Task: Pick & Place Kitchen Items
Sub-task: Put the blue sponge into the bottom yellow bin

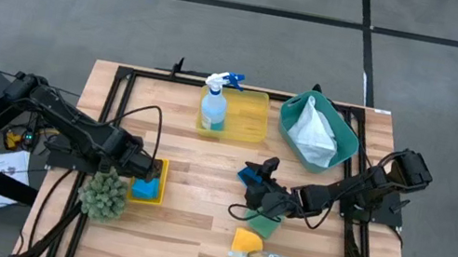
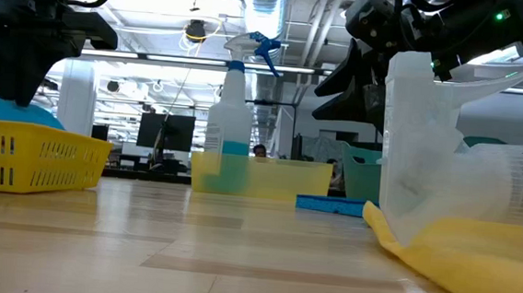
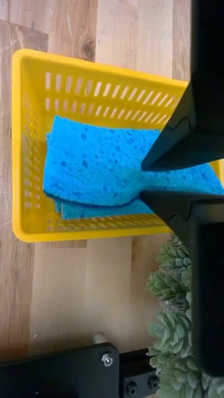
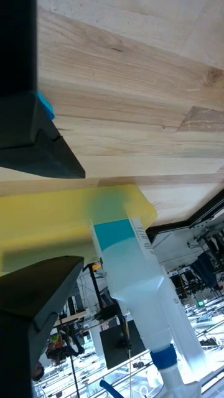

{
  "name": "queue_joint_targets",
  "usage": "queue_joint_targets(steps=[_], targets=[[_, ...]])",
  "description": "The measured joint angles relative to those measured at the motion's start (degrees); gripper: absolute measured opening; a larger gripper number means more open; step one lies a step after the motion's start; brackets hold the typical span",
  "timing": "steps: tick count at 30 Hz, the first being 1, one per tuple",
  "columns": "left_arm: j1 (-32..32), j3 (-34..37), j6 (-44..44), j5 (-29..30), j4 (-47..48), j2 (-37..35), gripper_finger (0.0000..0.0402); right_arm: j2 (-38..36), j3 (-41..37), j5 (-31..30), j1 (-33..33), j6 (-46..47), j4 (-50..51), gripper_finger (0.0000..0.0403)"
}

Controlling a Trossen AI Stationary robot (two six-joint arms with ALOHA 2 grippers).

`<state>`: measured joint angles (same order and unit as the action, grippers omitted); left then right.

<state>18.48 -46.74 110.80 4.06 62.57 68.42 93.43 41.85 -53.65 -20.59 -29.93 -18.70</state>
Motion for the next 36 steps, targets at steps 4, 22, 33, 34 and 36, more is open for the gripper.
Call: queue_joint_targets(steps=[4, 22, 33, 34, 36], targets=[[0.0, 0.0, 0.0, 0.0, 0.0, 0.0, 0.0072, 0.0, 0.0, 0.0, 0.0, 0.0, 0.0, 0.0205], [0.0, 0.0, -1.3, 0.2, -3.0, 0.0, 0.0126, 0.0, 0.0, 0.0, 0.0, 0.0, 0.0, 0.0205], [0.0, 0.0, -2.6, 0.2, -3.0, 0.0, 0.0155, 0.0, 0.0, 0.0, 0.0, 0.0, 0.0, 0.0205], [0.0, 0.0, -2.6, 0.2, -3.0, 0.0, 0.0158, 0.0, 0.0, 0.0, 0.0, 0.0, 0.0, 0.0205], [0.0, 0.0, -4.0, 0.2, -3.2, 0.0, 0.0163, 0.0, 0.0, 0.0, 0.0, 0.0, 0.0, 0.0205]])
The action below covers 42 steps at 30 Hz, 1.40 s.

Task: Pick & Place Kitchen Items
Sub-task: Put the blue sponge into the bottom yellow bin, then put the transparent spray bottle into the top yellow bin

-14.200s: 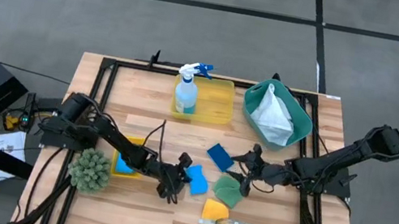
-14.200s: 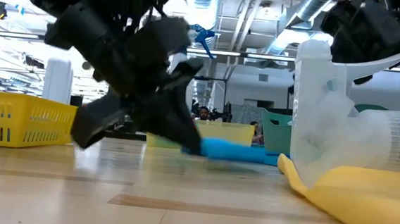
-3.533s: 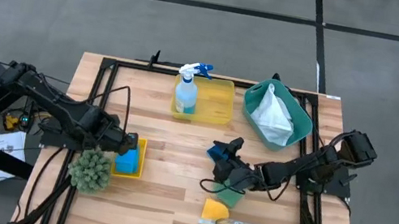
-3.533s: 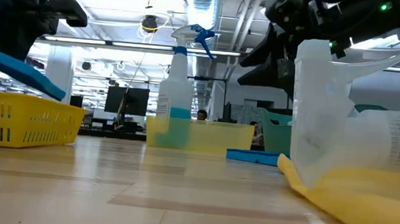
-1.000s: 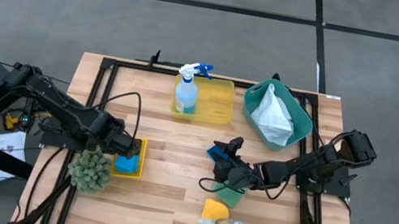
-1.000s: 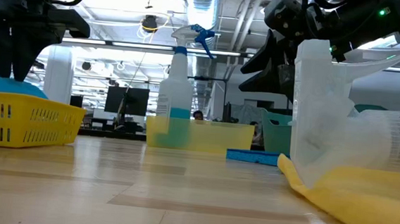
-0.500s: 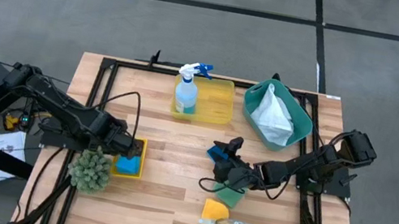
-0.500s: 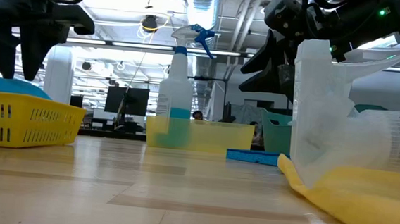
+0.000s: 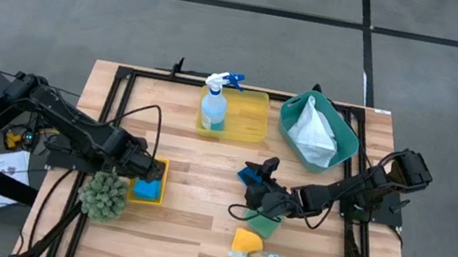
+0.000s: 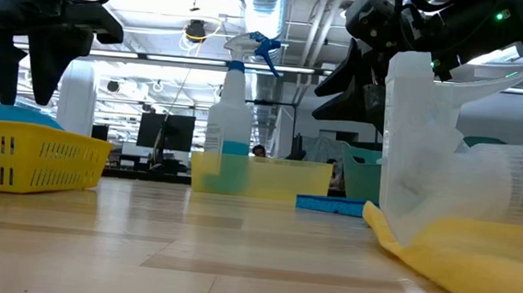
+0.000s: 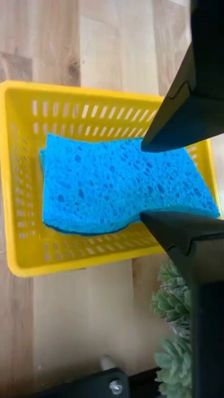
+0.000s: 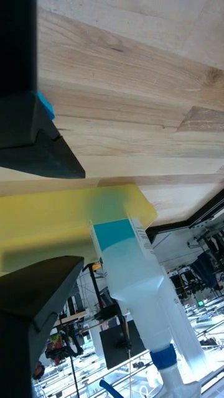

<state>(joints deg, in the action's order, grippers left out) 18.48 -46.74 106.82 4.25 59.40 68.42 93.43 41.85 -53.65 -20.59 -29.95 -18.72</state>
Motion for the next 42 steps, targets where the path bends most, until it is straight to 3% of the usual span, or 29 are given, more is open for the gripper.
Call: queue_joint_targets(steps=[11, 42], targets=[[0.0, 0.0, -2.0, 0.4, -0.9, 0.0, 0.0182, 0.0, 0.0, 0.0, 0.0, 0.0, -0.1, 0.0205], [-0.1, 0.0, -4.5, 1.5, -3.7, -2.8, 0.0182, 0.0, 0.0, 0.0, 0.0, -0.6, -0.6, 0.0205]])
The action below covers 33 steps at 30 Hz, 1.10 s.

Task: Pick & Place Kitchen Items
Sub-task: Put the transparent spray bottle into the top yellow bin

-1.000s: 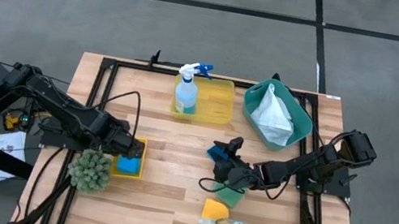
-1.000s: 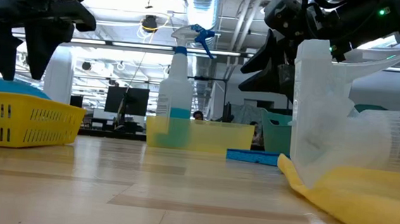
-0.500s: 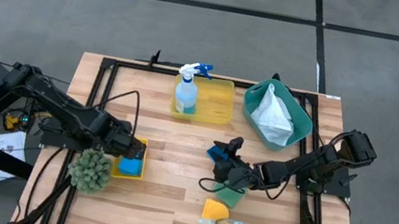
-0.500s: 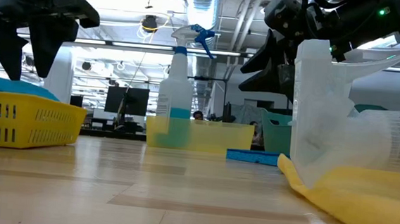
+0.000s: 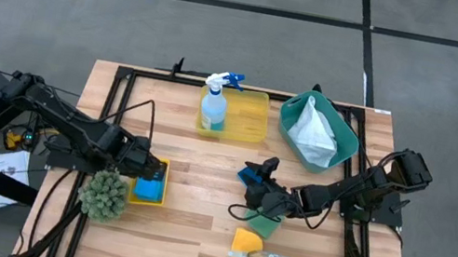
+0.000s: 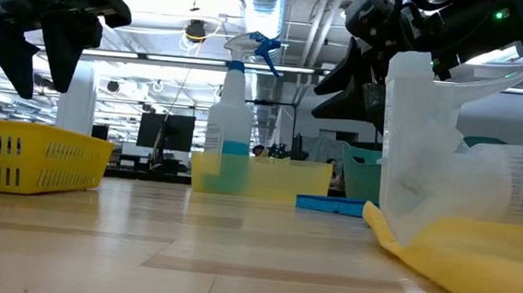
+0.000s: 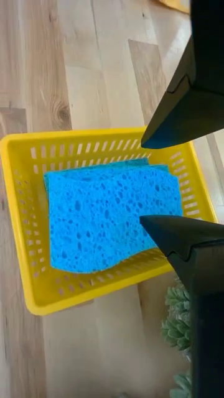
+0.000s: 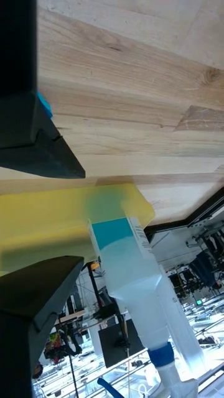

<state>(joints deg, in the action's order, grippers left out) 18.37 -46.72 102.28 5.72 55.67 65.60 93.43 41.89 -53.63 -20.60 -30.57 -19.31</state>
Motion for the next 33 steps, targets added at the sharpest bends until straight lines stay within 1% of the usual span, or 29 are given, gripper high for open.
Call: queue_joint_targets(steps=[10, 15, 19, 22, 25, 29, 33], targets=[[-0.7, 0.0, -0.1, 3.5, -0.6, 0.0, 0.0182, 0.0, 0.0, -0.3, 0.0, 0.2, 0.0, 0.0205], [-3.0, 0.0, -1.8, 5.4, -4.3, 0.0, 0.0182, 0.0, 0.0, -0.4, 0.0, 0.2, 0.0, 0.0205], [-6.0, 0.0, -4.6, 5.4, -8.8, 1.0, 0.0179, 0.0, 0.0, -0.4, -0.4, 0.2, 0.0, 0.0205], [-8.1, 0.0, -6.5, 5.3, -10.2, 3.4, 0.0167, 0.0, 0.0, -0.4, -0.5, 0.2, 0.0, 0.0205], [-9.9, 0.0, -8.9, 3.8, -11.7, 6.0, 0.0153, 0.0, 0.0, -0.4, -0.8, 0.2, 0.0, 0.0205], [-11.5, 0.0, -10.2, 2.8, -11.7, 8.1, 0.0143, 0.0, 0.0, -0.6, -1.2, 0.1, 0.0, 0.0205], [-12.6, 0.0, -10.8, 2.3, -11.9, 10.1, 0.0140, 0.0, 0.0, -0.6, -1.3, 0.1, 0.0, 0.0205]])
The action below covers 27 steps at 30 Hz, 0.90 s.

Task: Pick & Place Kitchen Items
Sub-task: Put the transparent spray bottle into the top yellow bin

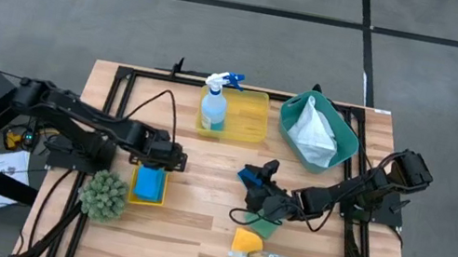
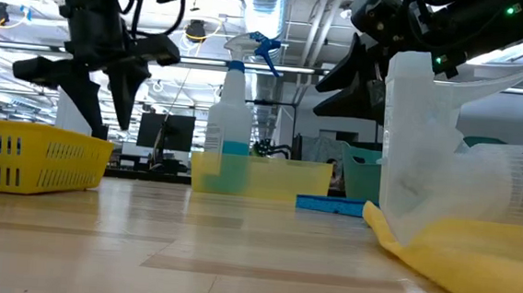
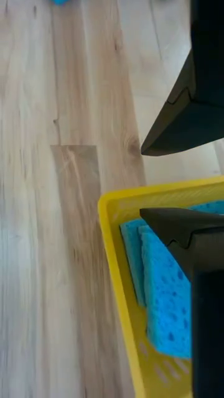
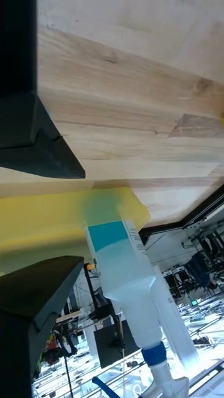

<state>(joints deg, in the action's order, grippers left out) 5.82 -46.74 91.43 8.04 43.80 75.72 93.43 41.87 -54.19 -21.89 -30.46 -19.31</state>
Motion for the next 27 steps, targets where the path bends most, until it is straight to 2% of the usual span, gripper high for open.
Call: queue_joint_targets(steps=[7, 27], targets=[[-0.7, 0.0, -1.6, -1.6, -1.8, 2.1, 0.0140, 0.0, 0.0, 0.0, 0.0, 0.0, 0.0, 0.0205], [-0.4, 0.0, -2.4, -0.8, -3.2, 2.1, 0.0140, 0.0, 0.0, 0.1, -0.2, -0.1, 0.3, 0.0205]])
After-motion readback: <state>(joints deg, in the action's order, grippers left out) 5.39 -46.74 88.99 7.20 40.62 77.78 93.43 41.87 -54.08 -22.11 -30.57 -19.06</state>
